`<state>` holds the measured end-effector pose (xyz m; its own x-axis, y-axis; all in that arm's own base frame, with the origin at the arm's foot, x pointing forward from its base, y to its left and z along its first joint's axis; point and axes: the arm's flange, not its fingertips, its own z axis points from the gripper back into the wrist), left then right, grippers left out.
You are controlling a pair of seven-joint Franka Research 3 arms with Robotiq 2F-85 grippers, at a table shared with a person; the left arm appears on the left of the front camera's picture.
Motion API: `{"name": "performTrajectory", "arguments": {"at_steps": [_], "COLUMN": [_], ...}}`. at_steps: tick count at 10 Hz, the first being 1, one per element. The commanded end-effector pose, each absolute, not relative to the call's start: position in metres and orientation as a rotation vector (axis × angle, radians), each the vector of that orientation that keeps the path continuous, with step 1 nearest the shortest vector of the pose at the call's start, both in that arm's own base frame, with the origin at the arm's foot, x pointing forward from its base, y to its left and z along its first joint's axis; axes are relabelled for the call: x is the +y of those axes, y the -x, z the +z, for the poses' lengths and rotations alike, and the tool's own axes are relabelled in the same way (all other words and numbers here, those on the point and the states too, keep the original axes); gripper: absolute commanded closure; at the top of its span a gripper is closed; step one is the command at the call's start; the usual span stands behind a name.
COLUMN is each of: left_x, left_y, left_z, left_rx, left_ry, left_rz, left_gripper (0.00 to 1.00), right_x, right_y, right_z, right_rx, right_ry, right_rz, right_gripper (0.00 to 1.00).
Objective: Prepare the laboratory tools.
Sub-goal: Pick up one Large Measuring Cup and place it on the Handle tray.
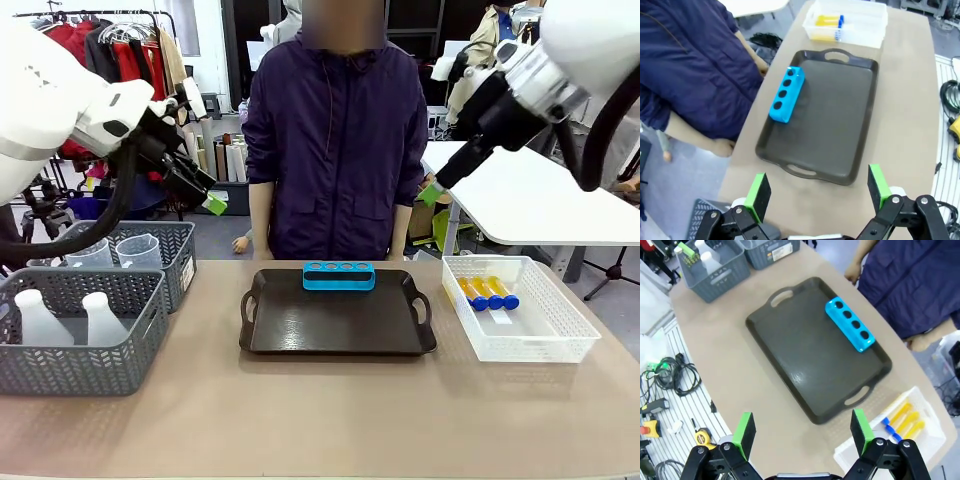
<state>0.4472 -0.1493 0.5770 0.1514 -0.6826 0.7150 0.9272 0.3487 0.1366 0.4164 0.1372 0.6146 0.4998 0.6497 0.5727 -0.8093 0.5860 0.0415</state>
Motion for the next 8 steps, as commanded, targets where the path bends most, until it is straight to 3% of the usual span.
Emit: {"name": "performTrajectory", "arguments": {"at_steps": [1, 8], "left_x": [-0.144, -0.151], "left_y": [-0.456, -0.456], "left_z": [0.583, 0.629], "left_rx": [-0.822, -0.802], "left_ry": [0.409, 0.467], "left_rz": [-1.202, -1.145], "left_gripper": [0.0, 0.0], "right_x": [0.124, 0.086], "right_y": [-0.422, -0.431], "right_z": [0.626, 0.649], "right_rx": [-0.576, -0.715], "right_ry": [-0.322, -0.271], "right_rz": [0.942, 0.958], "right_gripper": [0.0, 0.0]}}
